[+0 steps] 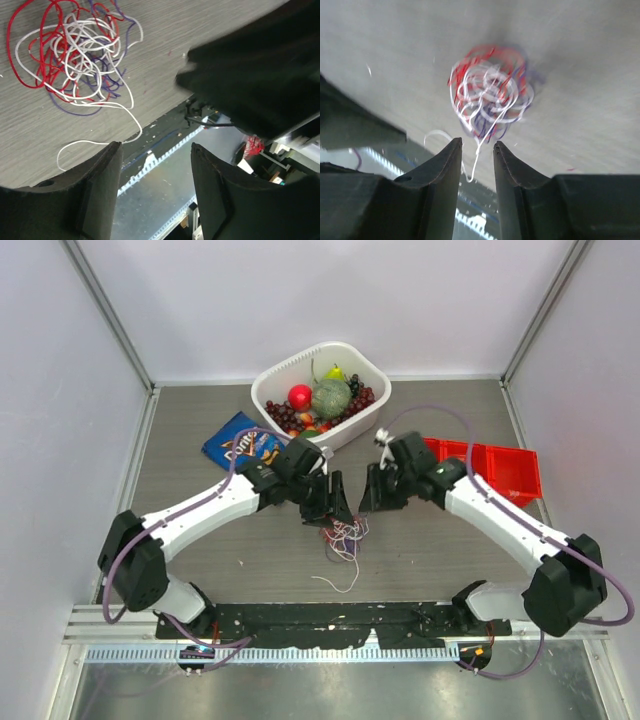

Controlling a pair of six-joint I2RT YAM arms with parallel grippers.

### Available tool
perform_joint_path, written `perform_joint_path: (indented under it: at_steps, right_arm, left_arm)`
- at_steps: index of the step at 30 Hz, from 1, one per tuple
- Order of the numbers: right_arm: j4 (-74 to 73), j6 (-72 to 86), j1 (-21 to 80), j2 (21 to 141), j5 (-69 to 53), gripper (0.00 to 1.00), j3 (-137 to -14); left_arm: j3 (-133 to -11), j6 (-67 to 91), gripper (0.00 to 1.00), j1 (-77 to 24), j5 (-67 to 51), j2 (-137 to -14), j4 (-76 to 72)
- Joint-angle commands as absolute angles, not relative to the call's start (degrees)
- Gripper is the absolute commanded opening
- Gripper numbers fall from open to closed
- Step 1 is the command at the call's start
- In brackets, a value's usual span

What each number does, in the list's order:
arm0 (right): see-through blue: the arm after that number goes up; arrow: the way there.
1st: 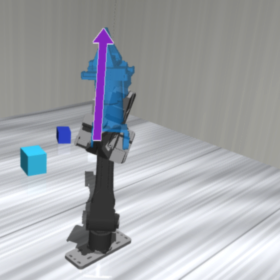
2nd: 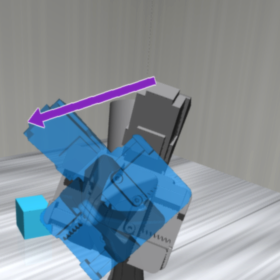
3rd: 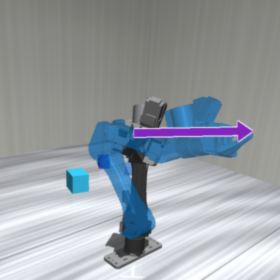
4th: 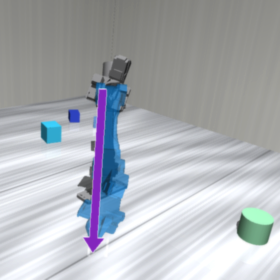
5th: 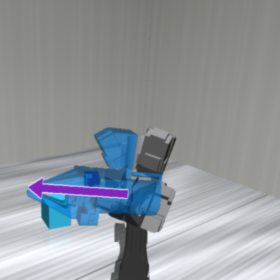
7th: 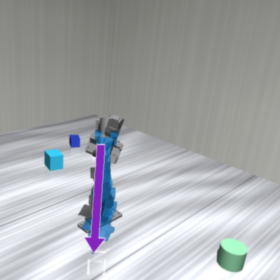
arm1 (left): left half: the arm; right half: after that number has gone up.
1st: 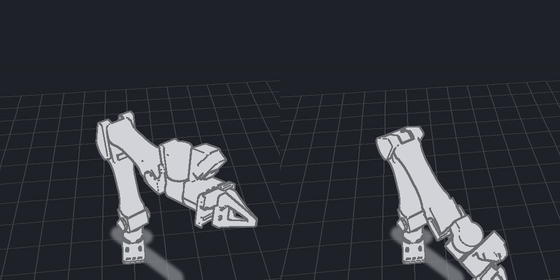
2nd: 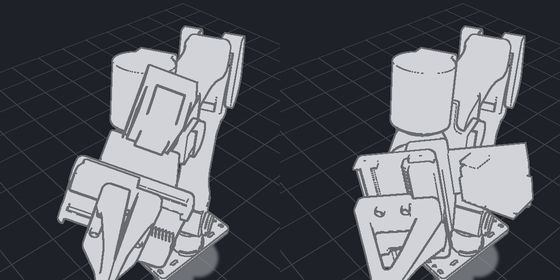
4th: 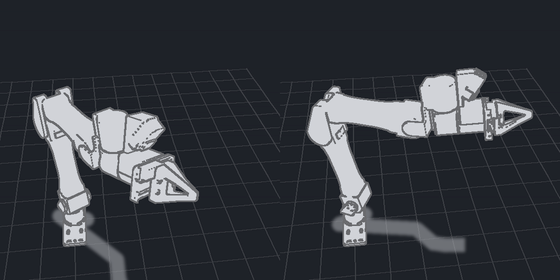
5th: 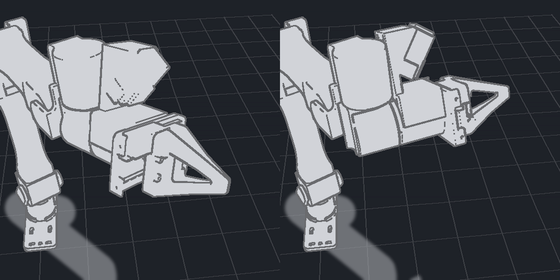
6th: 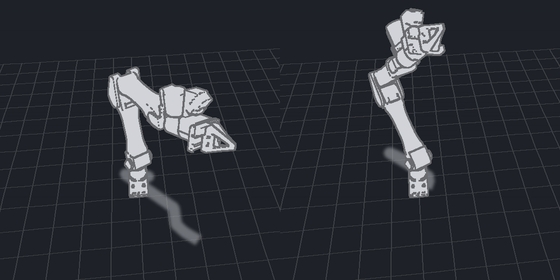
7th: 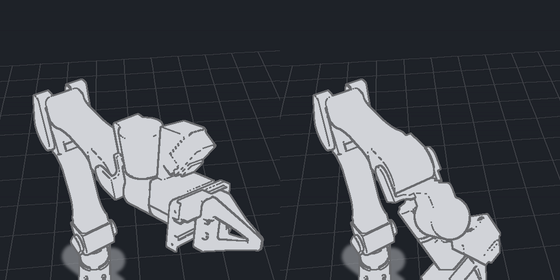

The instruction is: Untangle the cables

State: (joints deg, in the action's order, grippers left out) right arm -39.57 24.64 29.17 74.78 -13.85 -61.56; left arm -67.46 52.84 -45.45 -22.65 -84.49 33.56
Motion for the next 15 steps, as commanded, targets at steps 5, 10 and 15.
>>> perform_joint_path:
  at_steps: [5,10,15]
  right_arm:
    - [-29.8,31.5,34.5,73.6,-19.0,0.32,-48.2]
    - [-27.3,30.4,34.9,69.1,-25.0,0.38,-43.4]
    - [-25.8,29.1,36.7,68.4,-31.9,0.45,-41.2]
  left_arm:
    - [-69.9,46.1,0.66,-45.9,-18.5,-93.0,32.9]
    - [-68.1,45.4,0.61,-45.9,-15.2,-95.8,32.7]
    - [-65.2,47.3,0.75,-44.9,-13.4,-98.2,29.9]
